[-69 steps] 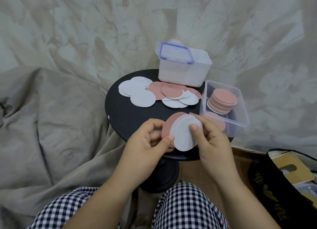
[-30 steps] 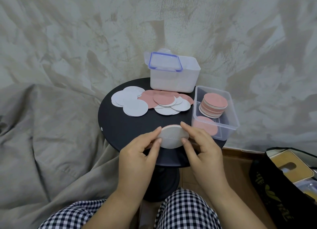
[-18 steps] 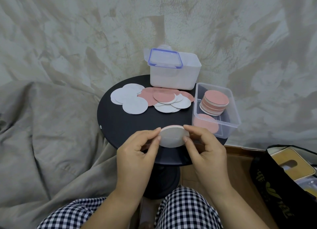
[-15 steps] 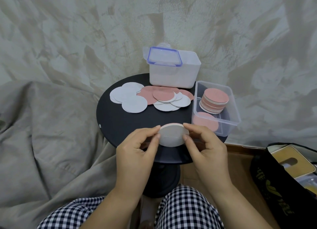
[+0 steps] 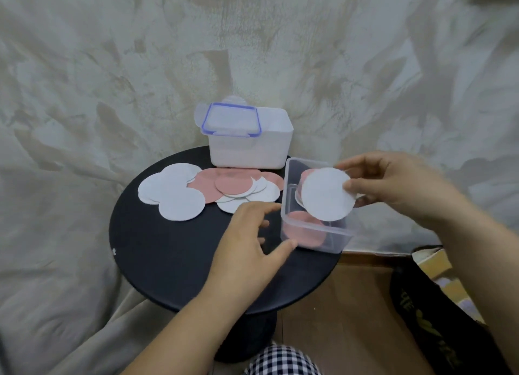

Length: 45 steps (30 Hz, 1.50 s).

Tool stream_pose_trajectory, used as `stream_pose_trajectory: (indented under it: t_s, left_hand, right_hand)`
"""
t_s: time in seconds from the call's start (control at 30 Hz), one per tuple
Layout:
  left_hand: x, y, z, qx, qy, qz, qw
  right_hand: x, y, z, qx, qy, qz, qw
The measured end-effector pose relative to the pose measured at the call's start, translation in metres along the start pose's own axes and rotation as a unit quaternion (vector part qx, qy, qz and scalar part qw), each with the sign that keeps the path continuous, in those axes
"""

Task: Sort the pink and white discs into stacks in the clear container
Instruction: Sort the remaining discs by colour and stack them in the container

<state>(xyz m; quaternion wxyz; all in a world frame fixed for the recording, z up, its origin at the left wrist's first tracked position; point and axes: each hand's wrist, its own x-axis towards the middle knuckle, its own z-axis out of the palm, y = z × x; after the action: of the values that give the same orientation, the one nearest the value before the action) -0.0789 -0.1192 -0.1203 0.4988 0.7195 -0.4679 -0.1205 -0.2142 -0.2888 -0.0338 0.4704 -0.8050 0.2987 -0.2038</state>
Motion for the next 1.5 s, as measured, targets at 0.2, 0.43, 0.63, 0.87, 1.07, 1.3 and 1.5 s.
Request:
stream_pose_trajectory:
  t_s: [0.2, 0.43, 0.63, 0.87, 1.07, 1.3, 1.5]
  left_hand:
    - [0.017, -0.003, 0.01, 0.0, -0.012, 0.011, 1.0]
    - [0.02, -0.011, 0.014, -0.057, -0.001, -0.018, 0.998]
    - [0.02, -0.011, 0.015, -0.07, -0.011, -0.026, 0.997]
    - [0.017, -0.01, 0.014, -0.06, -0.016, -0.019, 0.998]
    - [0.017, -0.009, 0.014, -0.056, -0.016, -0.01, 0.998]
    - [0.017, -0.008, 0.013, -0.047, -0.017, -0.004, 0.999]
    - [0.016, -0.009, 0.014, -0.044, -0.013, 0.001, 0.999]
  right_hand:
    - [0.03, 0.003, 0.005, -0.099, -0.139, 0.037, 0.985]
    - [0.044, 0.011, 0.022, -0.226, -0.175, -0.007, 0.958]
    - [0.045, 0.013, 0.028, -0.282, -0.163, -0.026, 0.945]
    - [0.044, 0.011, 0.035, -0.389, -0.156, -0.045, 0.907]
    - [0.038, 0.005, 0.042, -0.484, -0.151, -0.071, 0.859]
    - [0.036, 0.005, 0.044, -0.516, -0.177, -0.045, 0.837]
    - [0.042, 0.004, 0.042, -0.487, -0.2, -0.033, 0.85]
